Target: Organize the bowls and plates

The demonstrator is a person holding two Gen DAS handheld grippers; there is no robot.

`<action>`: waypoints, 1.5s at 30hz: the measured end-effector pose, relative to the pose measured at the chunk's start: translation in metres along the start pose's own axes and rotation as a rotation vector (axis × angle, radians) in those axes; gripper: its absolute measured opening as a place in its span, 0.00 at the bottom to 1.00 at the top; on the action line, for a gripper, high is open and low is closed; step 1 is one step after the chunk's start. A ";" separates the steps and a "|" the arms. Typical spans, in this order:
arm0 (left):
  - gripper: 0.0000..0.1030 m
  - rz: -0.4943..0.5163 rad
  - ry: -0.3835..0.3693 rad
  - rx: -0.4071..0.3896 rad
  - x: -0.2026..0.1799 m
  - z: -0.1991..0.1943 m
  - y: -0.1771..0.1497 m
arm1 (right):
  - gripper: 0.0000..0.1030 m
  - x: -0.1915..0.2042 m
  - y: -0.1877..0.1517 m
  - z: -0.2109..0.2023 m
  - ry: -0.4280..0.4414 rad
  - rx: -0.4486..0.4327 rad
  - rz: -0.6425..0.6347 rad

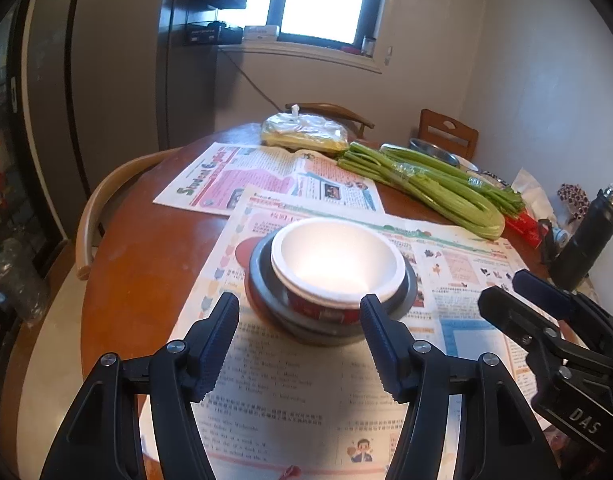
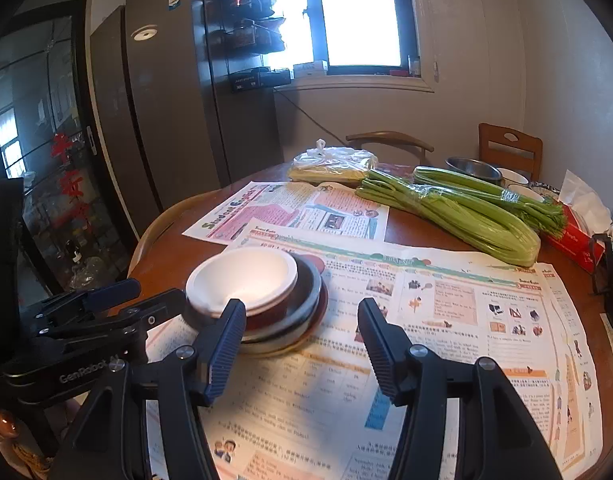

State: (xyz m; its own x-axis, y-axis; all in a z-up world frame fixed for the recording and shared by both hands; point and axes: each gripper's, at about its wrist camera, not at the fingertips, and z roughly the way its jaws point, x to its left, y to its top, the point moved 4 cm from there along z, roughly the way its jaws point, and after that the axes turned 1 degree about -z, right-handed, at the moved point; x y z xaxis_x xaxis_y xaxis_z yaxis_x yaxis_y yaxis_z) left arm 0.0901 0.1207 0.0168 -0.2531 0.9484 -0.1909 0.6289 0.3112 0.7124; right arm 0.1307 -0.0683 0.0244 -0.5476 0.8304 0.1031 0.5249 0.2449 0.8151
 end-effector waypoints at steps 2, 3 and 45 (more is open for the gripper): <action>0.63 0.019 0.026 0.002 -0.003 -0.002 -0.005 | 0.56 0.000 -0.006 -0.006 0.000 -0.003 -0.001; 0.63 0.030 0.029 0.002 -0.004 -0.003 -0.008 | 0.57 0.000 -0.008 -0.007 0.001 -0.003 -0.002; 0.63 0.046 0.015 0.088 -0.010 -0.003 -0.072 | 0.58 -0.001 -0.093 -0.014 -0.056 0.140 0.069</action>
State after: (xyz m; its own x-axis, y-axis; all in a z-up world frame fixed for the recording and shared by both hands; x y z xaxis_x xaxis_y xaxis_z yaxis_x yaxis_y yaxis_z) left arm 0.0448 0.0882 -0.0307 -0.2329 0.9611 -0.1487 0.7021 0.2720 0.6581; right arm 0.0735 -0.0986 -0.0433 -0.4714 0.8736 0.1210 0.6483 0.2503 0.7190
